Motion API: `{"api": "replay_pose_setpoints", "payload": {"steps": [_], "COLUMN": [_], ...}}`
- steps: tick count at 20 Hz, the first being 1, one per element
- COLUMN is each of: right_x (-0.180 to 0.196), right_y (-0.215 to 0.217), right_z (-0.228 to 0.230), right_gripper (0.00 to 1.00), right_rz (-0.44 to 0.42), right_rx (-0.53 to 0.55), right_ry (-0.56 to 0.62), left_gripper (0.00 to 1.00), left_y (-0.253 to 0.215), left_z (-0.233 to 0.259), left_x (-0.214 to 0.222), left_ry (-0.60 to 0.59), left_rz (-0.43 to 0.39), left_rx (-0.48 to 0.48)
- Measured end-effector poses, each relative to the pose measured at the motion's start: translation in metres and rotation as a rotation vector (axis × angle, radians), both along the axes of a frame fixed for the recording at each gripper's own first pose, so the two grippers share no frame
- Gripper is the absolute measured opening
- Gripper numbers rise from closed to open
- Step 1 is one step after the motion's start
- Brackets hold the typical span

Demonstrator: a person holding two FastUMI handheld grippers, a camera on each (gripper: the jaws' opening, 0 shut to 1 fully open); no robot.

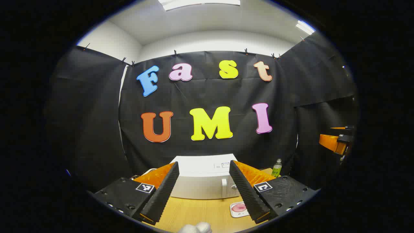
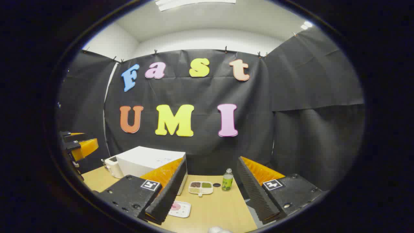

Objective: Open the microwave oven with the left hand, put the food in, and close the microwave oven.

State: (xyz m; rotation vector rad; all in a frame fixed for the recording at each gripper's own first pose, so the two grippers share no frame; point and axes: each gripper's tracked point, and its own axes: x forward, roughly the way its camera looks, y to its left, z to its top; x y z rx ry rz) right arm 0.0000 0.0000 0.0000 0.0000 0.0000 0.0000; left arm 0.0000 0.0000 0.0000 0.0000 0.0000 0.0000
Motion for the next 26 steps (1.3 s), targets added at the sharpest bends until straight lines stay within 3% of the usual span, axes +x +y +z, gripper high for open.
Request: {"api": "replay_pose_setpoints", "payload": {"steps": [1,2,5,6,11,12,19,20,21,22,24,25,26], "right_x": [0.001,0.001,0.004,0.005,0.010,0.010,0.009,0.007,0.006,0.004,0.000,-0.002,-0.005], "right_y": [0.000,-0.001,-0.003,-0.003,-0.004,-0.005,-0.023,-0.026,-0.030,-0.033,-0.037,-0.039,-0.041], "right_z": [0.000,-0.001,-0.004,-0.004,-0.009,-0.008,-0.011,-0.013,-0.017,-0.018,-0.021,-0.021,-0.022], "right_gripper": [1.00,0.92,0.92,1.00,1.00,0.92,0.92,1.00,1.00,0.92,0.91,1.00,1.00], "right_rz": [0.000,-0.003,-0.009,-0.010,-0.017,-0.018,-0.061,-0.070,-0.082,-0.091,-0.113,-0.124,-0.136], "right_rx": [0.005,0.003,0.000,0.000,0.002,0.001,-0.011,-0.012,-0.015,-0.018,-0.035,-0.048,-0.063], "right_ry": [-0.004,-0.002,0.002,0.004,0.018,0.020,0.045,0.056,0.069,0.080,0.100,0.107,0.113], "left_gripper": [0.96,0.96,0.96,0.96,0.96,0.96,0.95,0.95,0.95,0.95,0.95,0.96,0.96], "left_y": [0.001,0.002,0.003,0.003,-0.001,-0.005,-0.046,-0.052,-0.061,-0.067,-0.075,-0.078,-0.079], "left_z": [0.000,-0.002,-0.006,-0.006,-0.020,-0.028,-0.091,-0.103,-0.113,-0.125,-0.154,-0.168,-0.181], "left_x": [0.001,0.001,0.004,0.005,0.017,0.021,0.059,0.065,0.073,0.081,0.104,0.117,0.131], "left_ry": [0.000,0.002,0.011,0.010,0.005,0.009,0.020,0.031,0.028,0.034,0.065,0.079,0.096], "left_rz": [0.003,0.006,0.008,0.008,-0.003,-0.011,-0.091,-0.099,-0.113,-0.123,-0.125,-0.119,-0.112], "left_rx": [0.001,0.002,0.006,0.008,0.021,0.020,-0.018,-0.022,-0.035,-0.046,-0.041,-0.041,-0.040]}}
